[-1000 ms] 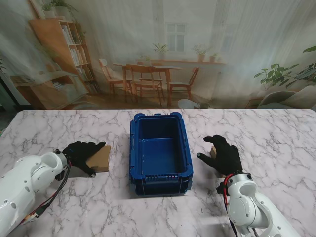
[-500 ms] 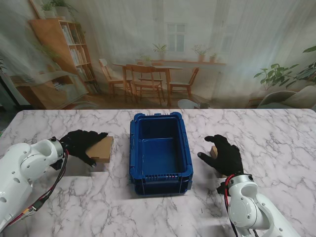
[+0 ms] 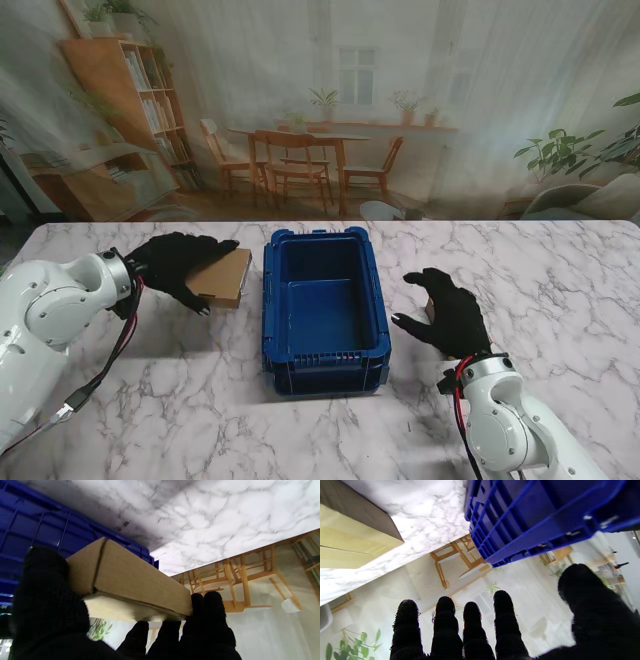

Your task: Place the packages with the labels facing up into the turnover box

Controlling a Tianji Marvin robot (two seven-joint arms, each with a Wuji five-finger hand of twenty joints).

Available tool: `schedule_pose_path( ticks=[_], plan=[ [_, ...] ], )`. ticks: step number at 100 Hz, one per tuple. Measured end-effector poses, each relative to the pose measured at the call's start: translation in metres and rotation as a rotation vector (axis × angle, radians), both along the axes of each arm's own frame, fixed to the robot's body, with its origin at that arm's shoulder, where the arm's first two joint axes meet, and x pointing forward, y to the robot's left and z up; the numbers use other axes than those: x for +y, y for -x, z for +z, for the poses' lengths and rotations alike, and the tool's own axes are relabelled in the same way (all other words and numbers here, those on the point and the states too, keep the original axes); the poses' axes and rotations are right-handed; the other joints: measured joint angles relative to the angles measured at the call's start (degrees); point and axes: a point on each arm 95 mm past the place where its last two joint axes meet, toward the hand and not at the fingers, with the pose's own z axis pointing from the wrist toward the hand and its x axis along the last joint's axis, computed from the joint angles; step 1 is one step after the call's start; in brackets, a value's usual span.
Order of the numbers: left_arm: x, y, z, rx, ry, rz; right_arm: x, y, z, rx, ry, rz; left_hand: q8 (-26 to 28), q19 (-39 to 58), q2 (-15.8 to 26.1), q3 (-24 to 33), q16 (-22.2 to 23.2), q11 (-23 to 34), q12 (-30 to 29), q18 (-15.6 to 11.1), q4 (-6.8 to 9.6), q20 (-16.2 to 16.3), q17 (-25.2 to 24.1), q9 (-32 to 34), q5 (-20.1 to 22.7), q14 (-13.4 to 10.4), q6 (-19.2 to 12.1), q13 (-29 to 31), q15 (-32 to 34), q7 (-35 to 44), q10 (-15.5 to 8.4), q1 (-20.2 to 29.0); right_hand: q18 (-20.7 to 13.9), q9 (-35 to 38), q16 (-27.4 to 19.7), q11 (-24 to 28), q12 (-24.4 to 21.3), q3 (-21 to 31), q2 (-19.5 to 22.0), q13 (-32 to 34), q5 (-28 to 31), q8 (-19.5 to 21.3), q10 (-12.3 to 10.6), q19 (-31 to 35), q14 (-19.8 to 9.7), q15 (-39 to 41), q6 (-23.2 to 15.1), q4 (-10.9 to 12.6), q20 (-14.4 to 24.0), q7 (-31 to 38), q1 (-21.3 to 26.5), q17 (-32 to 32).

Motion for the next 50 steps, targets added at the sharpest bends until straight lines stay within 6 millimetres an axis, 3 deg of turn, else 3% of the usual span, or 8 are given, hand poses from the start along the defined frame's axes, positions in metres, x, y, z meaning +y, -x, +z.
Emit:
schedule_pose_path(
  ticks=[22, 50],
  plan=[
    [-0.027, 0.000, 0.025, -0.014, 0.085, -0.059, -0.003, 0.002, 0.006, -0.062, 0.033, 0.048, 0.01, 0.01, 0.00, 0.00, 0.00, 0.00, -0.01, 0.02, 0.00, 0.00, 0.11, 0.04, 0.03, 0.04, 0.00, 0.05, 0.00, 0.16, 0.02, 0.00, 0.10, 0.77, 0.00, 0.49, 0.47, 3.15, -4.41, 1.55, -0.62, 0.01, -0.05, 3.85, 0.00, 0.00, 0.02, -1.06, 0.01, 1.64, -1.59, 0.97],
    [-0.076, -0.001, 0.044, 0.000, 0.159, -0.134, 0.001, 0.006, 0.023, -0.135, 0.020, 0.151, 0.04, 0.01, 0.00, 0.00, 0.00, 0.00, -0.19, 0.03, 0.00, 0.00, 0.19, 0.25, 0.10, 0.06, 0.00, 0.15, 0.00, 0.45, 0.05, 0.00, 0.10, 1.43, 0.00, 0.77, 0.53, 1.79, -4.41, 2.18, -0.62, 0.02, -0.05, 9.12, 0.00, 0.01, 0.03, -1.12, -1.44, 1.64, -1.22, 1.01]
  ],
)
